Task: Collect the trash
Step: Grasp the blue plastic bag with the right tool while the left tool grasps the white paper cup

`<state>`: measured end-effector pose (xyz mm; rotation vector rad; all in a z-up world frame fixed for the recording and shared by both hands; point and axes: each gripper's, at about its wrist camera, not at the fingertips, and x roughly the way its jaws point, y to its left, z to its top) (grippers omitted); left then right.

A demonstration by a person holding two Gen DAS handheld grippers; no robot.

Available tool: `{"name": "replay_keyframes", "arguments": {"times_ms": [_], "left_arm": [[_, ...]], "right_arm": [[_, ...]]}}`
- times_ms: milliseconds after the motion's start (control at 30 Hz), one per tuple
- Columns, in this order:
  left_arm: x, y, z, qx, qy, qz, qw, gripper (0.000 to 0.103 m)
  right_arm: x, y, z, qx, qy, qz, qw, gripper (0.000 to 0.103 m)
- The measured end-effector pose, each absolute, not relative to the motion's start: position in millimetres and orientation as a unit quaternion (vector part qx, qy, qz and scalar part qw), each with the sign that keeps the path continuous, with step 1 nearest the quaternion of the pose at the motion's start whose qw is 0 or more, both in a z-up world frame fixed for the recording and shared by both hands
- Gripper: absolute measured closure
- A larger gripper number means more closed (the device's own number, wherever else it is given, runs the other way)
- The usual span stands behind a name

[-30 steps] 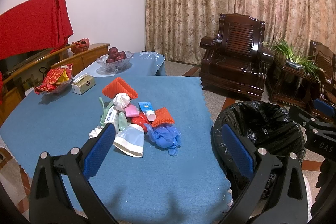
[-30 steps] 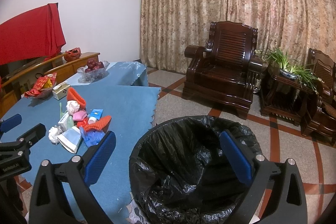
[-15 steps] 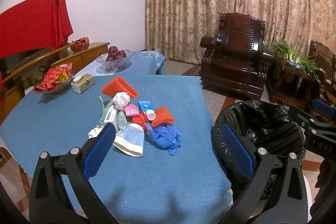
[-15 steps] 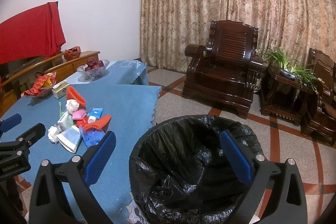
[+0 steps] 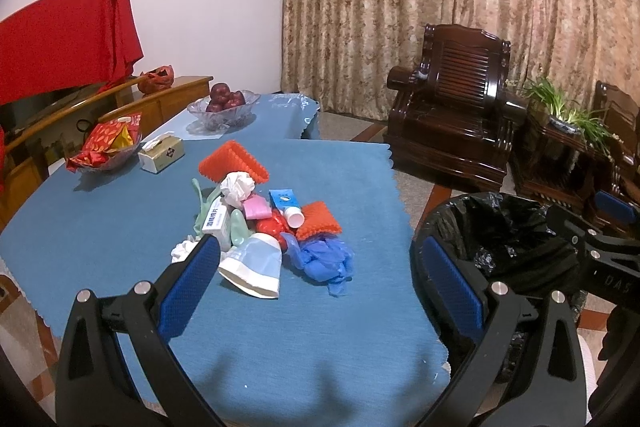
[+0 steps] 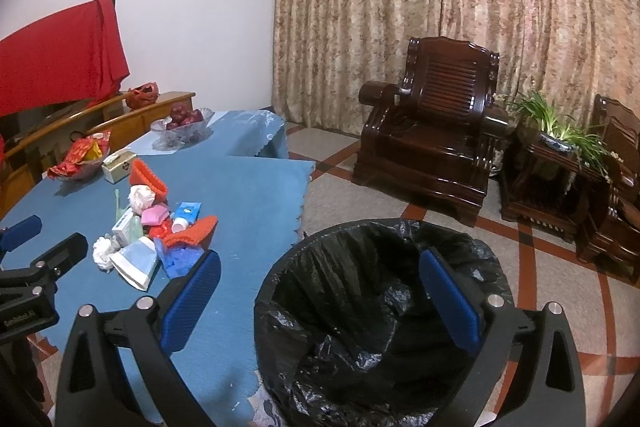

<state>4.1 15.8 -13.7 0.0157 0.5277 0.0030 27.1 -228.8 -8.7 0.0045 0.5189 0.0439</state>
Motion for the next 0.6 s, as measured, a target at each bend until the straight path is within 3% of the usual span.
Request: {"name": "replay_keyframes", "arguments": {"times_ms": [600], "left_arm": [[37, 135, -46, -0.004, 0.274, 0.108, 0.956, 0.005]], "right_arm": [[94, -125, -38, -0.030, 0.272, 0.136, 0.952, 0.007]]}}
